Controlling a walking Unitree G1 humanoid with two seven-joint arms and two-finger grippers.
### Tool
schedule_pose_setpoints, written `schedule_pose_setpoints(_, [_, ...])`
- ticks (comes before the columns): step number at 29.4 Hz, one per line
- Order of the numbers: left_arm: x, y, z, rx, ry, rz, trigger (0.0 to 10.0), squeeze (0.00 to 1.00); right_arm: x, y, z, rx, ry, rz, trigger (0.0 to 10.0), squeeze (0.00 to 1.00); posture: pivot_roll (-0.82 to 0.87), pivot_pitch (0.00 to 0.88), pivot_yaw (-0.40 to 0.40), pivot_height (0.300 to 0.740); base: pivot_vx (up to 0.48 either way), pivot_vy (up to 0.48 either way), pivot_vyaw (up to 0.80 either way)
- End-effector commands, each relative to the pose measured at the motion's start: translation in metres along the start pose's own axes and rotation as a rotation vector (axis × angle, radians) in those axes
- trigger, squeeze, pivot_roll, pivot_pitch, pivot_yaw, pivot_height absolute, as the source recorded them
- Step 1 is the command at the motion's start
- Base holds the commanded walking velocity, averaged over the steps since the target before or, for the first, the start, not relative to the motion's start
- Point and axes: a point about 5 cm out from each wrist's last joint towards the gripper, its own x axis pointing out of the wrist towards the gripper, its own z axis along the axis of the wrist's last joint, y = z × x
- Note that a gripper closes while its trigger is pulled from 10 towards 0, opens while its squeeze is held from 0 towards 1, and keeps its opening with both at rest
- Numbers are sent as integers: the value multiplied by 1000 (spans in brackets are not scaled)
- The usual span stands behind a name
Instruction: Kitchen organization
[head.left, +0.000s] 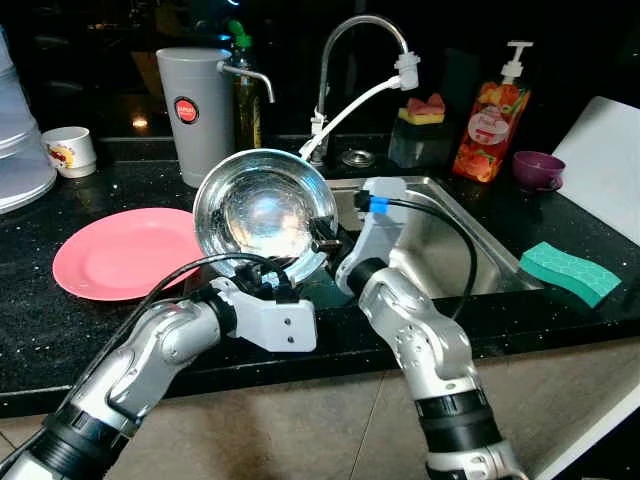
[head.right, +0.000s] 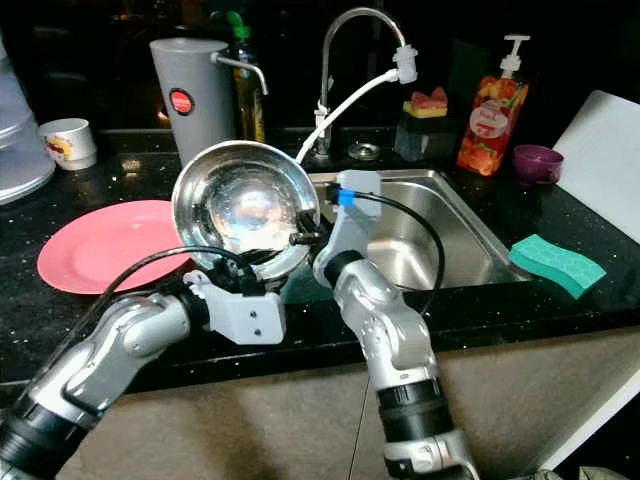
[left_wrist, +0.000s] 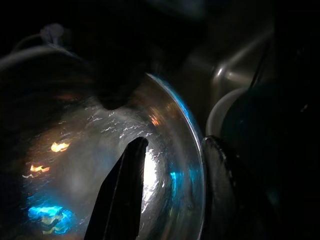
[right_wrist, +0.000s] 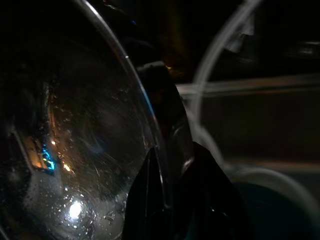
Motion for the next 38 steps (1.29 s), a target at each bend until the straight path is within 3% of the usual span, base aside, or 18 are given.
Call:
schedule_pose_setpoints(1, [-7, 17, 3, -65, -7, 64, 10000, 0, -1, -21, -18, -27, 62, -114, 10000, 0, 106, 111, -59, 740, 0, 0, 0])
schedule_pose_setpoints(4, [-17, 22, -1, -283, 28, 115, 10000, 0, 5, -34, -20, -60, 56, -223, 10000, 0, 104, 115, -66, 740, 0, 0, 0])
schedule_pose_setpoints(8, [-22, 17, -4, -370, 53, 103, 10000, 0, 9, -42, -22, -89, 49, -277, 10000, 0, 112, 117, -72, 740, 0, 0, 0])
schedule_pose_setpoints(11, [-23, 16, -4, -484, 72, 116, 10000, 0, 11, -41, -25, -126, 53, -271, 10000, 0, 114, 118, -72, 740, 0, 0, 0])
schedule_pose_setpoints(12, [-25, 17, -10, -636, 124, 153, 10000, 0, 13, -38, -31, -186, 77, -245, 10000, 0, 115, 117, -72, 740, 0, 0, 0])
schedule_pose_setpoints(14, [-26, 17, -12, -702, 144, 168, 10000, 0, 13, -37, -34, -215, 92, -233, 10000, 0, 115, 117, -72, 740, 0, 0, 0])
schedule_pose_setpoints(15, [-27, 18, -17, -821, 198, 182, 10000, 0, 14, -36, -39, -261, 116, -212, 10000, 0, 122, 116, -70, 740, 0, 0, 0])
schedule_pose_setpoints(16, [-27, 18, -17, -821, 198, 182, 10000, 0, 14, -36, -39, -261, 116, -212, 10000, 0, 122, 116, -70, 740, 0, 0, 0])
schedule_pose_setpoints(18, [-33, 19, -27, -1001, 270, 221, 10000, 0, 15, -33, -49, -290, 162, -176, 10000, 0, 122, 116, -71, 740, 0, 0, 0])
schedule_pose_setpoints(20, [-34, 19, -29, -1032, 282, 233, 10000, 0, 15, -32, -51, -293, 172, -165, 10000, 0, 122, 116, -71, 740, 0, 0, 0])
schedule_pose_setpoints(21, [-35, 20, -30, -1051, 289, 247, 10000, 0, 15, -32, -53, -298, 173, -164, 10000, 267, 122, 115, -70, 740, 0, 0, 0])
schedule_pose_setpoints(22, [-36, 23, -34, -1096, 313, 290, 10000, 0, 15, -31, -55, -306, 173, -159, 10000, 1000, 122, 115, -70, 740, 0, 0, 0])
schedule_pose_setpoints(27, [-37, 26, -37, -1129, 341, 338, 10000, 0, 15, -29, -54, -294, 148, -150, 10000, 1000, 126, 115, -73, 740, 0, 0, 0])
schedule_pose_setpoints(30, [-38, 30, -39, -1179, 373, 385, 10000, 0, 16, -25, -37, -268, 36, -144, 10000, 1000, 125, 114, -67, 740, 0, 0, 0])
schedule_pose_setpoints(31, [-39, 32, -40, -1202, 379, 408, 10000, 0, 16, -25, -27, -255, -18, -147, 10000, 149, 125, 114, -67, 740, 0, 0, 0])
schedule_pose_setpoints(33, [-39, 34, -40, -1224, 388, 420, 10000, 0, 15, -24, -21, -248, -52, -148, 10000, 149, 122, 116, -65, 740, 0, 0, 0])
schedule_pose_setpoints(34, [-40, 40, -41, -1268, 402, 460, 10000, 0, 10, -24, -3, -210, -149, -150, 10000, 0, 119, 119, -66, 740, 0, 0, 0])
schedule_pose_setpoints(38, [-43, 48, -42, -1321, 413, 526, 10000, 0, 0, -26, 19, -171, -252, -150, 10000, 0, 116, 128, -65, 740, 0, 0, 0])
